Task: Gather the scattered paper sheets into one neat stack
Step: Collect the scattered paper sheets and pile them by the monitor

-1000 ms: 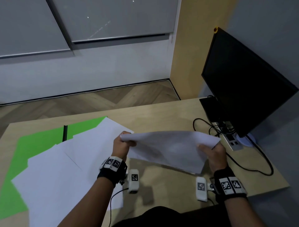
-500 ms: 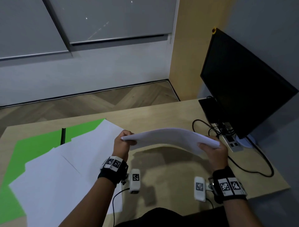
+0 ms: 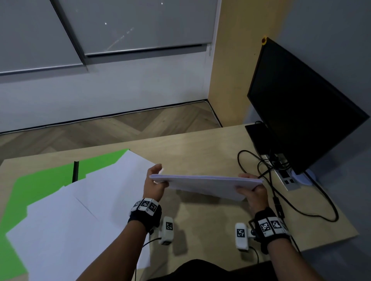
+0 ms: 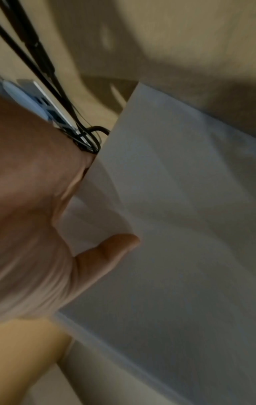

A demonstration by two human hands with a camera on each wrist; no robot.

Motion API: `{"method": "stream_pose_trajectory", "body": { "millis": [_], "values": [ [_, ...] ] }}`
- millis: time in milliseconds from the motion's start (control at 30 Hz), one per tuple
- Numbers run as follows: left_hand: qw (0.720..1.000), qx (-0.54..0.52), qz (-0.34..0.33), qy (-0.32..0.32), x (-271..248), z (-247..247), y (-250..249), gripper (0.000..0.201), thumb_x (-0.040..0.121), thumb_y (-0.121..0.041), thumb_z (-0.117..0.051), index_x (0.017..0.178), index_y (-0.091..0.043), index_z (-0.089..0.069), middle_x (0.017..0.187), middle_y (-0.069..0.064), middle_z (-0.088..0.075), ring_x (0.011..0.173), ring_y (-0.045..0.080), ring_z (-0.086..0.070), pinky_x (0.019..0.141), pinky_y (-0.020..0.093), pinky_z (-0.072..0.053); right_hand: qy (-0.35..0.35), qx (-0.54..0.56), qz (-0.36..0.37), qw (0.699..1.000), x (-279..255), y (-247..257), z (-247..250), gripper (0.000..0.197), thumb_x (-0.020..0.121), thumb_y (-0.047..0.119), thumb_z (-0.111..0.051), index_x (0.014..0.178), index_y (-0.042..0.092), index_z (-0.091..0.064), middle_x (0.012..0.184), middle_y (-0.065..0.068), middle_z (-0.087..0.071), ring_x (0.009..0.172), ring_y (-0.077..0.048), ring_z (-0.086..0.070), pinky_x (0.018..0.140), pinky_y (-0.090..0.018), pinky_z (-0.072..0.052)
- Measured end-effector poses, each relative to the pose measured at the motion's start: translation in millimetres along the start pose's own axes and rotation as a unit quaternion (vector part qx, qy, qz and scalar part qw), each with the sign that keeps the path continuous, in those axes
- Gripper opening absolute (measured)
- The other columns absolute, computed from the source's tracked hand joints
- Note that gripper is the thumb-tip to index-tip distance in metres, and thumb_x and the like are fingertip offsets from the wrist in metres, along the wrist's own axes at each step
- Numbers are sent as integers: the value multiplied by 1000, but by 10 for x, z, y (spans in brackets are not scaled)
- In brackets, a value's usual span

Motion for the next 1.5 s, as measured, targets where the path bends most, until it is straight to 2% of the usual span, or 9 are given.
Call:
{"method": "stream_pose_trajectory", "body": {
  "millis": [200, 433, 567, 700, 833, 1000, 1233, 1367, 1500],
  "values": [
    [999, -45, 21, 9, 48, -74, 5, 65, 63, 3, -61, 121, -25, -60, 117, 0, -68, 112, 15, -62, 91, 35, -51, -3, -3, -12, 1000, 59, -13, 20, 60, 50, 22, -81, 108, 18, -68, 110, -7, -67, 97, -22, -62, 80, -38, -51],
    [999, 36, -2, 16, 86, -75, 3, 34, 79, 0, -73, 103, -24, -68, 100, -3, -70, 93, 10, -64, 83, 30, -48, -31, -42, -51, 997, 125, -161, 117, 29, 70, -2, -81, 94, 8, -68, 99, -19, -70, 90, -32, -66, 76, -35, -51],
    [996, 78, -24, 34, 72, -107, -61, 25, 76, -13, -78, 98, -21, -68, 89, 0, -70, 84, 16, -65, 74, 27, -49, -44, -52, -61, 996, 59, -131, 79, 30, 64, 14, -87, 88, 11, -70, 93, -13, -72, 85, -31, -68, 73, -45, -59],
    [999, 16, -42, 0, 53, -164, -292, 26, 78, -1, -76, 96, -19, -69, 85, -5, -71, 75, 3, -66, 68, 21, -51, -103, -48, -31, 993, 20, 144, 94, 26, 74, 15, -84, 88, 4, -65, 82, -7, -64, 71, -22, -58, 52, -21, -48],
    [1000, -15, -21, 5, 72, -224, -226, 38, 74, 7, -75, 107, -11, -70, 94, 1, -73, 82, 11, -68, 67, 19, -54, -129, 11, -42, 991, 7, 42, 132, 32, 68, 12, -86, 91, 14, -64, 93, -6, -66, 85, -23, -63, 76, -34, -53],
    [998, 49, 46, 20, -35, -261, 144, 46, 58, -23, -77, 102, -13, -68, 94, 10, -71, 94, 29, -69, 73, 29, -49, -92, 22, -143, 985, -36, -363, 15, 35, 64, 0, -84, 86, 21, -67, 97, -10, -70, 92, -33, -67, 87, -54, -56],
    [997, 23, 71, 6, 21, -168, 190, 45, 46, -27, -79, 89, -20, -74, 85, 1, -75, 86, 25, -70, 78, 40, -56, -115, 32, -132, 984, 2, -246, 159, 35, 62, -1, -82, 91, 16, -69, 93, -7, -71, 89, -31, -67, 84, -48, -57],
    [998, 27, 52, 32, -19, -158, 191, 53, 57, -22, -80, 108, -18, -68, 98, 1, -73, 92, 18, -68, 78, 35, -54, -94, 8, -158, 983, 4, -458, 204, 58, 41, 21, -83, 97, 15, -69, 97, -10, -72, 92, -33, -67, 85, -57, -56],
    [997, 31, 59, 37, -57, -215, 152, 44, 57, -16, -74, 100, -17, -67, 93, 1, -71, 91, 24, -67, 79, 34, -51, -58, 8, -175, 983, 5, -421, 96, 37, 54, 10, -83, 87, 18, -68, 96, -11, -71, 91, -34, -65, 86, -56, -55]
  ]
}}
Point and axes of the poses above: each hand's wrist, its own x-axis towards the middle knuckle, its own z-axis out of the back of the hand, y = z × x, the point moved 8 cm from there along x, towards the middle knuckle
